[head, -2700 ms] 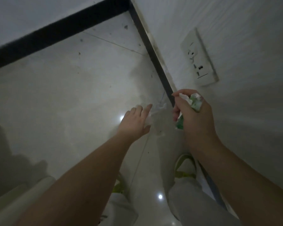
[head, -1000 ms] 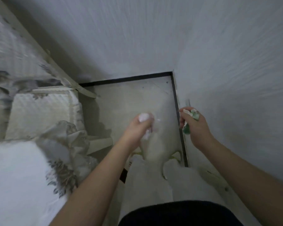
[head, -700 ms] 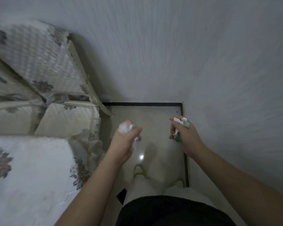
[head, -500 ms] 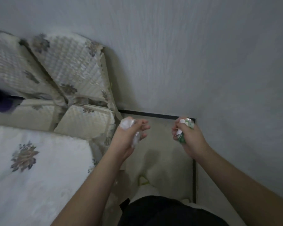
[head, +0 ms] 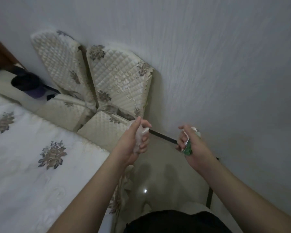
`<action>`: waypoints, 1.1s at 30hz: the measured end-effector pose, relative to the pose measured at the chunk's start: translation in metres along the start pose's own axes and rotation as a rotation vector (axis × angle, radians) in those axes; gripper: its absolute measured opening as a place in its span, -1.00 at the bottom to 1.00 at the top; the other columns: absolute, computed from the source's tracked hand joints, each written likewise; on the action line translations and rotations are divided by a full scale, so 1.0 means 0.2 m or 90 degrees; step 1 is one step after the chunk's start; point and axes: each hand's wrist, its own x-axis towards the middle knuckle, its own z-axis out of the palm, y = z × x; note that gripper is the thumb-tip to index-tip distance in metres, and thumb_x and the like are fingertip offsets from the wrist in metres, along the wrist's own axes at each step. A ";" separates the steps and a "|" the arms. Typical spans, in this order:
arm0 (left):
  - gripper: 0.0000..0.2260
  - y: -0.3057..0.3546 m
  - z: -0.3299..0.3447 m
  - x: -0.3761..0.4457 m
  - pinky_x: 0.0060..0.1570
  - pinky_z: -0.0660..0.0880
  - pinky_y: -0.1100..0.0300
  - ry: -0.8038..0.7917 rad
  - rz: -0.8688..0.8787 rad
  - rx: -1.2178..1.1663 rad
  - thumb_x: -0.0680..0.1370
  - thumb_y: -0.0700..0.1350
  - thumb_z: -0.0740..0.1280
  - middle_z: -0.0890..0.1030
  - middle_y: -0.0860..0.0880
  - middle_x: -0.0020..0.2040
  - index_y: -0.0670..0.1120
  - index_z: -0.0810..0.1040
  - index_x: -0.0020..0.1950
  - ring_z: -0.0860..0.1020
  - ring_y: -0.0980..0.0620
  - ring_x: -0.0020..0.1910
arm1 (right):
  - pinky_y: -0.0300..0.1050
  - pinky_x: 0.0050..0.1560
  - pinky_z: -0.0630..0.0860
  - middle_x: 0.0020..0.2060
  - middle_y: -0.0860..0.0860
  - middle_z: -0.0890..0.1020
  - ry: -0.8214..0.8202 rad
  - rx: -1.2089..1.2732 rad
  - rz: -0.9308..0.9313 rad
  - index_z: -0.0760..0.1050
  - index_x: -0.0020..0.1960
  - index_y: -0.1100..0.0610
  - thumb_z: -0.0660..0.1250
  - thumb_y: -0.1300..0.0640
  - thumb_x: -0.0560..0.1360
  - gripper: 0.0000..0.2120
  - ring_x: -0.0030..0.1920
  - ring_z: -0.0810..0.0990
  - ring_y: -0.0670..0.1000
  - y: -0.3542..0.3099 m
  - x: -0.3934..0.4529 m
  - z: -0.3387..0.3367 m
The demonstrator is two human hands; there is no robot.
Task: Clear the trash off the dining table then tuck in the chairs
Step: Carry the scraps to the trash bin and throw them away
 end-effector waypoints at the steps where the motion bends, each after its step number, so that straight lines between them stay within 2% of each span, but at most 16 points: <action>1: -0.70 0.01 -0.01 -0.01 -0.62 0.09 0.43 0.012 0.003 0.022 0.56 0.15 0.18 0.29 0.00 -0.46 -0.07 0.46 -0.15 0.20 0.13 -0.60 | -0.22 -0.43 0.43 -0.48 -0.06 0.31 -0.006 0.000 0.020 0.45 -0.12 0.10 0.27 0.02 0.54 -0.84 -0.53 0.31 -0.10 0.00 0.01 0.03; 7: -0.65 0.06 -0.08 -0.08 -0.59 0.12 0.36 0.139 0.055 0.068 0.58 0.09 0.18 0.28 -0.01 -0.46 -0.08 0.32 -0.32 0.21 0.10 -0.56 | -0.26 -0.57 0.23 -0.52 -0.05 0.29 -0.115 0.001 0.125 0.40 -0.18 0.11 0.21 0.08 0.59 -0.80 -0.56 0.25 -0.10 0.00 0.20 0.23; 13: -0.66 0.12 -0.08 -0.20 -0.57 0.07 0.31 0.297 0.116 0.005 0.59 0.06 0.13 0.26 -0.03 -0.40 -0.06 0.29 -0.34 0.19 0.08 -0.52 | -0.21 -0.53 0.27 -0.50 -0.05 0.31 -0.302 -0.061 0.203 0.39 -0.16 0.11 0.21 0.11 0.58 -0.84 -0.55 0.29 -0.08 0.00 0.37 0.45; 19: -0.55 0.10 -0.09 -0.45 -0.54 0.03 0.28 0.508 0.219 -0.123 0.63 0.11 0.10 0.26 -0.03 -0.41 -0.05 0.36 -0.42 0.20 0.06 -0.52 | -0.24 -0.52 0.28 -0.49 -0.03 0.32 -0.469 -0.109 0.281 0.41 -0.17 0.09 0.19 0.12 0.59 -0.84 -0.55 0.27 -0.07 0.05 0.38 0.66; 22: -0.55 0.02 -0.07 -0.63 -0.46 0.13 0.22 0.605 0.263 -0.177 0.63 0.12 0.10 0.26 -0.03 -0.38 -0.03 0.38 -0.41 0.19 0.03 -0.47 | -0.24 -0.55 0.27 -0.49 -0.03 0.32 -0.535 -0.140 0.333 0.41 -0.18 0.10 0.18 0.13 0.59 -0.83 -0.56 0.27 -0.08 0.13 0.29 0.77; 24: -0.56 -0.06 -0.04 -0.79 -0.49 0.18 0.25 0.654 0.281 -0.200 0.61 0.13 0.11 0.28 -0.03 -0.38 -0.04 0.38 -0.40 0.18 0.02 -0.46 | -0.26 -0.54 0.26 -0.49 -0.03 0.32 -0.593 -0.168 0.375 0.40 -0.17 0.10 0.19 0.12 0.56 -0.86 -0.56 0.27 -0.08 0.20 0.18 0.84; 26: -0.60 -0.14 0.00 -0.96 -0.55 0.10 0.30 0.690 0.321 -0.232 0.58 0.13 0.15 0.31 -0.02 -0.39 -0.04 0.39 -0.39 0.19 0.04 -0.47 | -0.26 -0.52 0.26 -0.48 -0.02 0.32 -0.658 -0.195 0.409 0.38 -0.15 0.11 0.19 0.13 0.56 -0.87 -0.55 0.28 -0.07 0.29 0.04 0.90; 29: -0.66 -0.29 0.05 -1.25 -0.53 -0.05 0.26 0.755 0.389 -0.265 0.52 0.13 0.19 0.33 -0.01 -0.39 -0.04 0.42 -0.37 0.23 0.07 -0.51 | -0.23 -0.52 0.28 -0.45 0.00 0.31 -0.750 -0.252 0.460 0.38 -0.14 0.12 0.17 0.14 0.60 -0.85 -0.53 0.28 -0.05 0.42 -0.22 0.97; 33: -0.69 -0.52 0.11 -1.60 -0.54 -0.07 0.31 0.844 0.486 -0.355 0.51 0.11 0.21 0.36 -0.01 -0.41 -0.02 0.46 -0.36 0.27 0.09 -0.54 | -0.19 -0.50 0.28 -0.45 0.00 0.30 -0.877 -0.308 0.520 0.38 -0.14 0.12 0.17 0.15 0.59 -0.86 -0.51 0.27 -0.03 0.56 -0.62 1.02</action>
